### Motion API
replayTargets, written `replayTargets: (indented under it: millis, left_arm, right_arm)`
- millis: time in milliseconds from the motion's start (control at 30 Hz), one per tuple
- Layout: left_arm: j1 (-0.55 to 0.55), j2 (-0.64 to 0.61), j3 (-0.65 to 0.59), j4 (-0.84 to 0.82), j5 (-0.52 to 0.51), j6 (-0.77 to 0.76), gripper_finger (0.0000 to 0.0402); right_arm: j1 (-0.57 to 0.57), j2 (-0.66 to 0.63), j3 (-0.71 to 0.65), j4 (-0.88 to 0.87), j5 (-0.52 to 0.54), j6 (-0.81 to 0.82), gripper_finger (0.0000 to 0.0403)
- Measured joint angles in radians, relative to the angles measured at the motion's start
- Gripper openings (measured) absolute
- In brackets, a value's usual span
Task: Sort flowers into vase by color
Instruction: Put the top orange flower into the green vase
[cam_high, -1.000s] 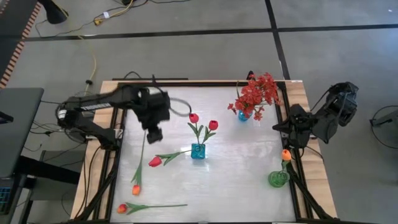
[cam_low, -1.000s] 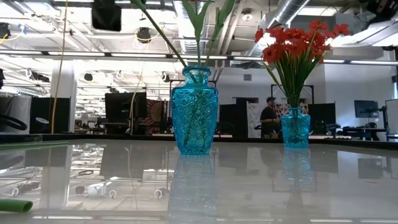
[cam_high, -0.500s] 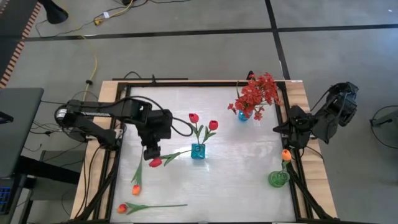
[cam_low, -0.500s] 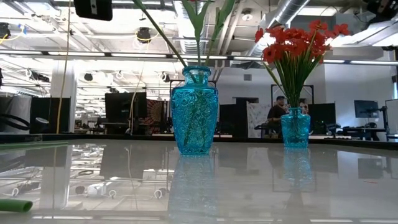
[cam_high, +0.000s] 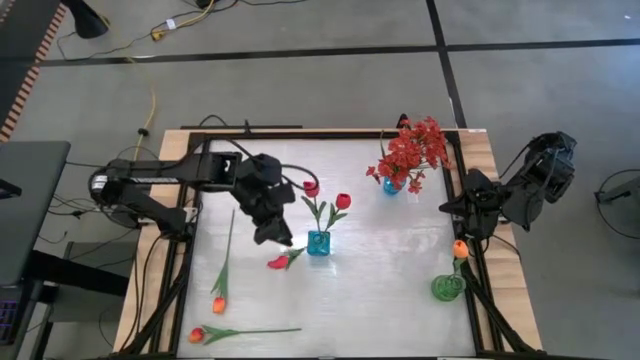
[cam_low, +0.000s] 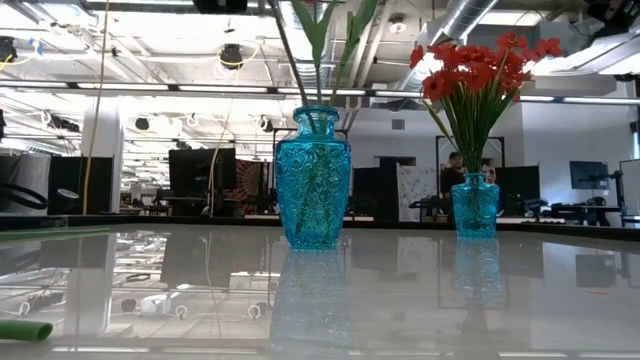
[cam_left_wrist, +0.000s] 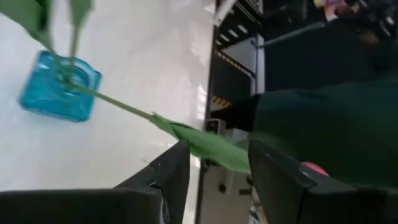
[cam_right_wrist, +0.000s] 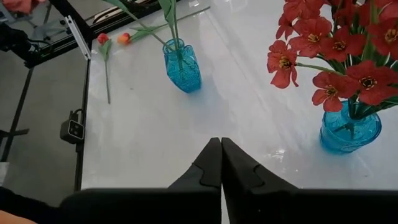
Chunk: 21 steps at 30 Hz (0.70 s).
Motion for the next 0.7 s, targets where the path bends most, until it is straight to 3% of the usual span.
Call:
replayTargets:
  millis: [367,500,700]
  left_arm:
    - [0.159,-0.077,0.049,-0.047,-0.178,0.061,0.0151]
    - [0.206,-0.132,0.072,-0.064,-0.185,0.076,0.0151]
    - [0.188,-0.207,0.082,-0.273,-0.231,0.066,0.0151]
  right_arm:
    - [0.0,0.0,0.0,0.0,0.0,0.0,0.0025]
    - [0.0,0.0,0.0,0.0,0.0,0.0,0.0029]
    - [0.0,0.0,0.0,0.002,0.0,0.001,0.003]
